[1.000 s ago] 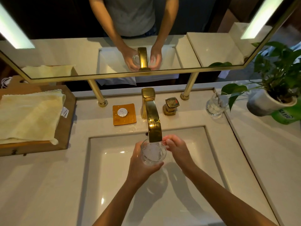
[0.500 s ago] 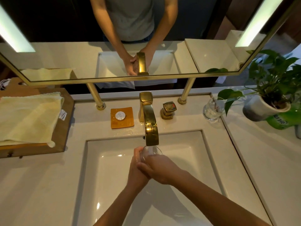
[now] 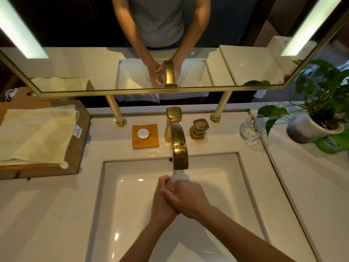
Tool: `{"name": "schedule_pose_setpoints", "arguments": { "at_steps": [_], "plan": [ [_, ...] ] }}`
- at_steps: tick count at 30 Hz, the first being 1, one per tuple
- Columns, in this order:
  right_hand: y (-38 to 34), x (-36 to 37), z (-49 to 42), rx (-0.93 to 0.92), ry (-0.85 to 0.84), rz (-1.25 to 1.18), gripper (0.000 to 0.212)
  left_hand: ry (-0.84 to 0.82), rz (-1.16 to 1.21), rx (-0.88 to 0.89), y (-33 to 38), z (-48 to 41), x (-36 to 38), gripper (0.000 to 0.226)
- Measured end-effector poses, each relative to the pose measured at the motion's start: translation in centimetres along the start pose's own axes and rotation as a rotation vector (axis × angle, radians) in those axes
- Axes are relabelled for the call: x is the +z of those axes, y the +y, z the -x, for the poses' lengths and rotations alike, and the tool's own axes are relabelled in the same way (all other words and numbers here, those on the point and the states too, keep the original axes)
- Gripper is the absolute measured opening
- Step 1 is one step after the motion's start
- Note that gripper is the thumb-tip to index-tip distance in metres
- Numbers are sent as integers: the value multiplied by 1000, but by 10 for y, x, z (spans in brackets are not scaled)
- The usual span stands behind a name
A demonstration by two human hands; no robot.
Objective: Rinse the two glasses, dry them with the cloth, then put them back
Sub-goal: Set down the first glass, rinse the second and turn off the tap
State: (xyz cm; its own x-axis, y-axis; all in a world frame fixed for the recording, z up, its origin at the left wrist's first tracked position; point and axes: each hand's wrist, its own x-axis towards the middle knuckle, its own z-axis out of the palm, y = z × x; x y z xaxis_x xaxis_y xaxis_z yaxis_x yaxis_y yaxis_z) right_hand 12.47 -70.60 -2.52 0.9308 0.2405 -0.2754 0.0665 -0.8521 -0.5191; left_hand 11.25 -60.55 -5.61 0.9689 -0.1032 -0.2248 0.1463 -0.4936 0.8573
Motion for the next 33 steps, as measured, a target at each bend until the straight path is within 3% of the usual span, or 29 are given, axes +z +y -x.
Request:
{"name": "schedule_pose_setpoints", "arguments": {
  "at_steps": [3,8,11,15,17,21,24,27,30,33],
  "plan": [
    [-4,9,-3,110,-19,-59,48,59,43,-42,0,-1,1,47],
    [3,12,0,53,15,-278,39,-20,-138,-27,-2,-3,-9,65],
    [20,13,-4,79,94,-500,36,-260,149,-169,-5,-5,-24,63],
    [36,17,-21,333,276,-752,40,-427,518,-444,-4,-3,-33,54],
    [36,16,-26,361,231,-824,37,-362,628,-540,-2,-4,-26,43],
    [26,19,-23,213,20,-742,43,-123,672,-715,2,-13,-20,47],
    [23,19,-31,202,178,-645,25,-107,701,-766,6,-16,-18,47],
    [26,11,-43,273,249,-610,33,-145,815,-767,1,-18,-18,46],
    [23,4,-41,341,197,-881,34,-218,963,-767,-4,-23,-22,53],
    [13,3,-37,508,147,-1194,27,-173,1128,-803,1,-31,-24,42]
  ]
}}
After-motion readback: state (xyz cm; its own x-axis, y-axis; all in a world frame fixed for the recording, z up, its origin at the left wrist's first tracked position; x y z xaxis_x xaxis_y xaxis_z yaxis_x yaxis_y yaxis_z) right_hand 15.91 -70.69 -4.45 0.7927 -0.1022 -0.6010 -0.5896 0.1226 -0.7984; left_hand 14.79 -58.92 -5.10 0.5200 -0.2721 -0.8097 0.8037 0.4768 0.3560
